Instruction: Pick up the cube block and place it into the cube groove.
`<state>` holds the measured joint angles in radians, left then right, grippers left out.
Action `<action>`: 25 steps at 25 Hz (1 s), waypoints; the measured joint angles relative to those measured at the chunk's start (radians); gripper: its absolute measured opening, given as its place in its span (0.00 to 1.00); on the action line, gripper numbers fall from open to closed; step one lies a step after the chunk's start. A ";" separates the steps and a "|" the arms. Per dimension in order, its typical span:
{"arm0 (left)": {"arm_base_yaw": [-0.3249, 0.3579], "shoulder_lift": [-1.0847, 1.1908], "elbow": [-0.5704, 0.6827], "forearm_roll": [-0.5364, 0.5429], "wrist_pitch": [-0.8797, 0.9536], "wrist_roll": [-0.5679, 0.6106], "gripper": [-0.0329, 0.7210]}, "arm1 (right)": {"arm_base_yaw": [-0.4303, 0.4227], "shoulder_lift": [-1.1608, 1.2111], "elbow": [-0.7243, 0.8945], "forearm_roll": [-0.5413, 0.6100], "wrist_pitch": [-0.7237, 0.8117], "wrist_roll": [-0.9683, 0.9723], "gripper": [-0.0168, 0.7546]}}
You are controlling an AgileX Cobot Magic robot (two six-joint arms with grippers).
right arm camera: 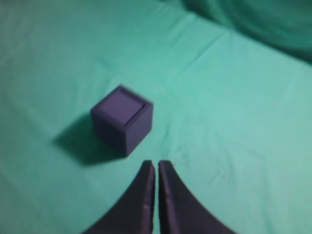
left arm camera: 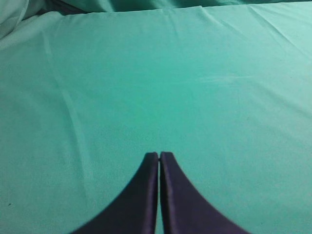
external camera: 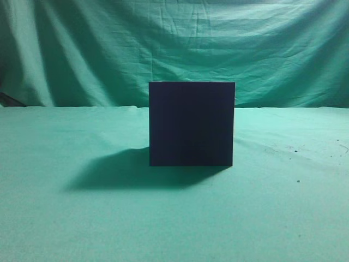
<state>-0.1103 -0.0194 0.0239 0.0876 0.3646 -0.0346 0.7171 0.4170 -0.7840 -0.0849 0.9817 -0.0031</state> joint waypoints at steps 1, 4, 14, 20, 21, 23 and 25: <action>0.000 0.000 0.000 0.000 0.000 0.000 0.04 | -0.028 -0.028 0.040 0.000 -0.045 -0.007 0.02; 0.000 0.000 0.000 0.000 0.000 0.000 0.04 | -0.134 -0.115 0.167 0.004 -0.198 -0.013 0.02; 0.000 0.000 0.000 0.000 0.000 0.000 0.04 | -0.504 -0.386 0.624 0.094 -0.584 -0.015 0.02; 0.000 0.000 0.000 0.000 0.000 0.000 0.04 | -0.614 -0.426 0.757 0.114 -0.603 -0.011 0.02; 0.000 0.000 0.000 0.000 0.000 0.000 0.04 | -0.626 -0.426 0.773 0.114 -0.604 -0.011 0.02; 0.000 0.000 0.000 0.000 0.000 0.000 0.04 | -0.646 -0.426 0.799 0.121 -0.604 -0.011 0.02; 0.000 0.000 0.000 0.000 0.000 0.000 0.04 | -0.655 -0.426 0.809 0.122 -0.601 -0.011 0.02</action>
<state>-0.1103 -0.0194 0.0239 0.0876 0.3646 -0.0346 0.0625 -0.0094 0.0247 0.0376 0.3805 -0.0139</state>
